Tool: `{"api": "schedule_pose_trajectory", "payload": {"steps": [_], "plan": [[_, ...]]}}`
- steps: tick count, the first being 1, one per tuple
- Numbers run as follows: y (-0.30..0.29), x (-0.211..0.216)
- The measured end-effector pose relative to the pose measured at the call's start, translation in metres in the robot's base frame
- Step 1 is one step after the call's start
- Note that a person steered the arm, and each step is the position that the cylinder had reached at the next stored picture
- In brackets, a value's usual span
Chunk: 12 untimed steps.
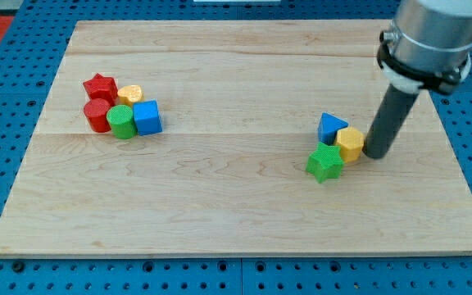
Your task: Push the yellow hexagon into the blue triangle
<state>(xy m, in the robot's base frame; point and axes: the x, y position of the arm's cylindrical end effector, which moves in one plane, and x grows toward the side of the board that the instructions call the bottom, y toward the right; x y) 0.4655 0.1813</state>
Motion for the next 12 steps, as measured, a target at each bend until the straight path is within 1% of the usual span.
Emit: {"api": "schedule_pose_trajectory", "payload": {"steps": [1,2,3,4,5,6,7,8,9,10,11,12], "plan": [[0.047,-0.004],[0.084,0.043],[0.076,0.113],[0.010,0.118],[-0.021,0.114],[-0.015,0.062],[-0.015,0.026],[-0.015,-0.019],[0.009,-0.035],[0.071,0.031],[0.060,0.108],[-0.006,0.101]]}}
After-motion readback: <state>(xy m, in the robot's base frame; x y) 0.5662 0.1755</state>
